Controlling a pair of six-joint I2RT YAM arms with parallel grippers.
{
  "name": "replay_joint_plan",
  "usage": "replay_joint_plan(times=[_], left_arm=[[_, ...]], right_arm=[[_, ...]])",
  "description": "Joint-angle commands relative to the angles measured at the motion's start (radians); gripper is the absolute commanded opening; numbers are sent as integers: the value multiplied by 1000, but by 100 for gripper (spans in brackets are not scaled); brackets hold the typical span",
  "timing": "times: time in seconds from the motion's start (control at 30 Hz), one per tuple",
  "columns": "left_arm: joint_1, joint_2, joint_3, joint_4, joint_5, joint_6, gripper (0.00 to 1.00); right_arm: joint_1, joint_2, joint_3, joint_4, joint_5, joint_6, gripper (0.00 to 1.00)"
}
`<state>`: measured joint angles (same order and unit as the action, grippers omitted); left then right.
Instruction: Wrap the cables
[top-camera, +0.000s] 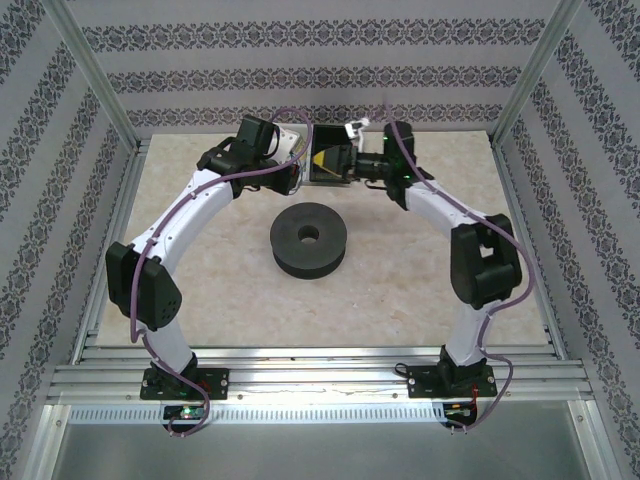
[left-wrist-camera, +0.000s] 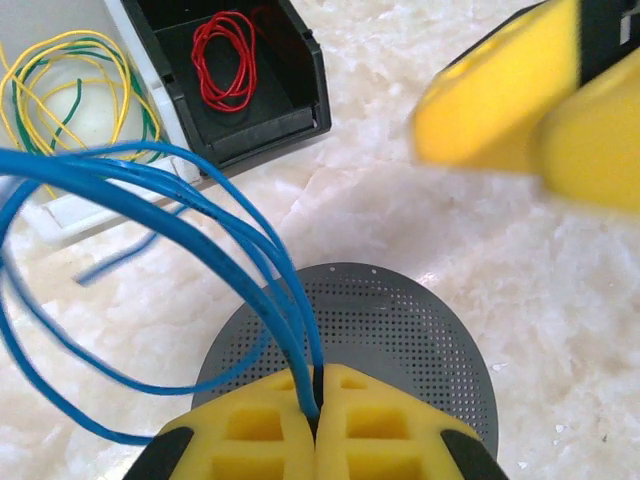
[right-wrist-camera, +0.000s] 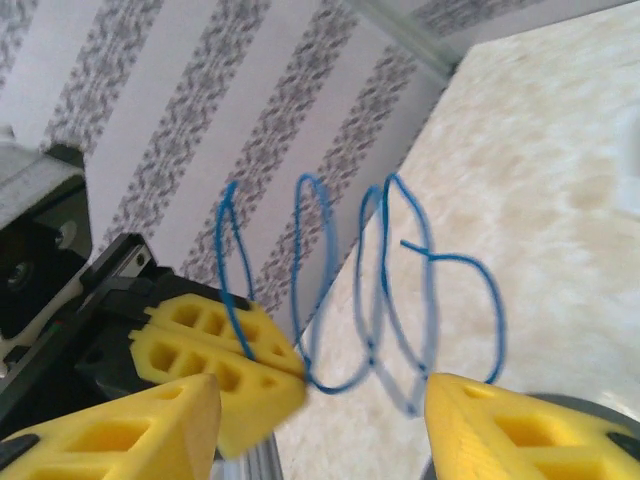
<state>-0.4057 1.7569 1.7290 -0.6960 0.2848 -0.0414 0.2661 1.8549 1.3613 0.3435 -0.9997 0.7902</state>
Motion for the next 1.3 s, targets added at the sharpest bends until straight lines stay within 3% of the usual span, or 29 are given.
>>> replay_joint_plan(times=[0.0, 0.37, 0.9, 1.27], left_arm=[[-2, -45, -7, 44, 45, -23, 0], [-22, -75, -8, 69, 190, -39, 0], [-45, -108, -35, 75, 188, -51, 0], [-51, -111, -32, 90, 203, -62, 0]], right_arm=[[-58, -83, -79, 17, -3, -52, 61], [-39, -2, -128, 75, 9, -46, 61], [35, 47, -59, 121, 0, -23, 54], [61, 75, -39, 164, -5, 10, 41]])
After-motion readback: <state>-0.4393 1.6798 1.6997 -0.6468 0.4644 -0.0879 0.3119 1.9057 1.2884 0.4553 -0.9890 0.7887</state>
